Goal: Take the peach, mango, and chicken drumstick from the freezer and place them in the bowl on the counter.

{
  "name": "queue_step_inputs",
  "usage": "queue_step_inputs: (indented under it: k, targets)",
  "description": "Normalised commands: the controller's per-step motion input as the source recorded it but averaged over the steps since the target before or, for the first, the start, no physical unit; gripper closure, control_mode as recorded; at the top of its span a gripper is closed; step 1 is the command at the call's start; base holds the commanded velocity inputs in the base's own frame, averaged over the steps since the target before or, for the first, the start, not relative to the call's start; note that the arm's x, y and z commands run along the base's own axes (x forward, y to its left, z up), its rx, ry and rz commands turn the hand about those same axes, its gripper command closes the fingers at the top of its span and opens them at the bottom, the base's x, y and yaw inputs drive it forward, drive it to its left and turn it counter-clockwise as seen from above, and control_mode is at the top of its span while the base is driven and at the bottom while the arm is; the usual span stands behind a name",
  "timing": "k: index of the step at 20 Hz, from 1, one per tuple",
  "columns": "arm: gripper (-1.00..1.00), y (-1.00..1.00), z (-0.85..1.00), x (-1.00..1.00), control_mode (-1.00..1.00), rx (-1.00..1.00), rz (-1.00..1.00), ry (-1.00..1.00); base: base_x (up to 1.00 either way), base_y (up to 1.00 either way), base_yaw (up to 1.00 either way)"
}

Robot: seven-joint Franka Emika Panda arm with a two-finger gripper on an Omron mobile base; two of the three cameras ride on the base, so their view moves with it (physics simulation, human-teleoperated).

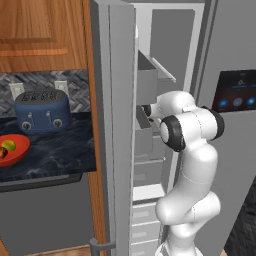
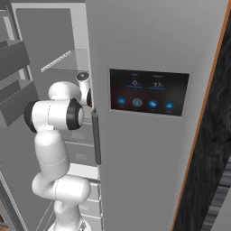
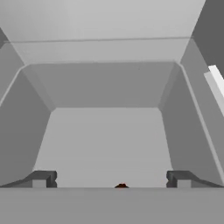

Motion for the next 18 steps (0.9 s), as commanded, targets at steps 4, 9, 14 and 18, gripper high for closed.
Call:
queue_step_inputs:
  k: [4, 9, 14, 18]
  targets:
    - [-1.00, 0.00, -0.54, -0.35, -1.00, 0.00, -0.06, 0.00, 0.00, 0.00, 0.00]
    - [-1.00, -0.01, -0.23, -0.35, -1.00, 0.00, -0.05, 0.00, 0.00, 0.00, 0.00]
    - [-1.00, -0.05, -0.29, -0.40, -1.00, 0.00, -0.03, 0.00, 0.00, 0.00, 0.00]
    - [1.00, -0.06, -0.45, -0.03, -1.00, 0.00, 0.00, 0.00, 0.00, 0.00, 0.00]
